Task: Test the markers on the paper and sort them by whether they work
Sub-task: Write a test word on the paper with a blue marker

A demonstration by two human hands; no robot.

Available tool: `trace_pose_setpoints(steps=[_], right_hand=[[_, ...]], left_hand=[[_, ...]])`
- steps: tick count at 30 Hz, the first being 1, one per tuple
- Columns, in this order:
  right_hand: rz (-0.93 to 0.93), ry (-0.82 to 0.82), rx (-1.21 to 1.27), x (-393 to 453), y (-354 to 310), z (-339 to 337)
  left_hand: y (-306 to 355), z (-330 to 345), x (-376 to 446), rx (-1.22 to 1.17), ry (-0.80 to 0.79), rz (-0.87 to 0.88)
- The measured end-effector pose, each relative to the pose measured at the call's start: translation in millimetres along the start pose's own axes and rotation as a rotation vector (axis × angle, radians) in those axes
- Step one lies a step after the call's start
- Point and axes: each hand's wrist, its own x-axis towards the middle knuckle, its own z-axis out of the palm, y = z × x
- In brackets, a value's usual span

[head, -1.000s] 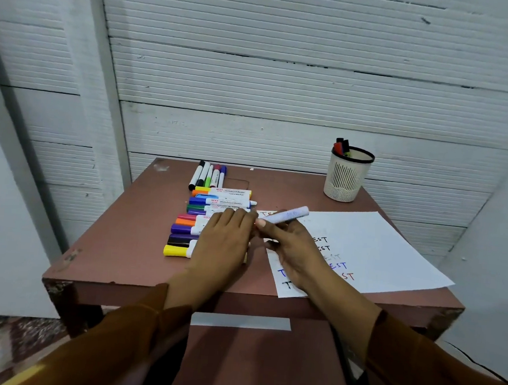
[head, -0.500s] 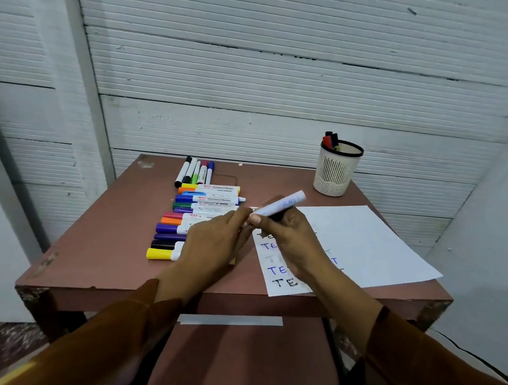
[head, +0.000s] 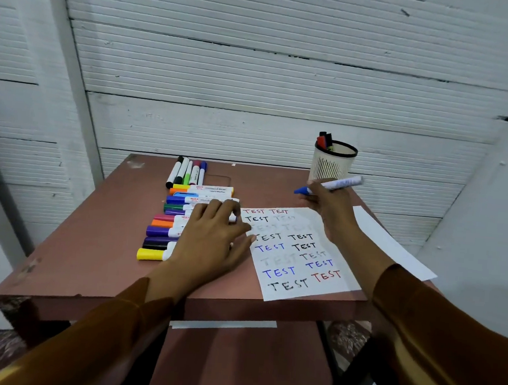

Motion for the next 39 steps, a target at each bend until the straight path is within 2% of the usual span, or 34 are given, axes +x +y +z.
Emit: trace_pose_setpoints(steps=[4,11,16,36,39], right_hand=[[-0.03,0.112,-0.216,14.6,7.2,-0.2],[-0.059,0.114,-0.375,20.6,26.1,-3.7],[-0.078,0.147,-0.403,23.2,38.8,-3.5],[-0.095,0.069,-0.591,26.6,49.3,-0.9],[-0.11,0.116,-0.611,25.9,47.9,-2.2]], left_hand=[[-0.7,2.3,-0.4,0.009,-0.045,0.038],[-2.1,7.4,-1.4,-0.01,-0.028,0.048],[-3.2,8.6,-1.2,-0.033,-0.022,0.056],[-2.3,8.8,-2.7,-0.029,-0.016,0.045],[-2.2,8.4,-2.9,-0.033,-0.026,0.04]])
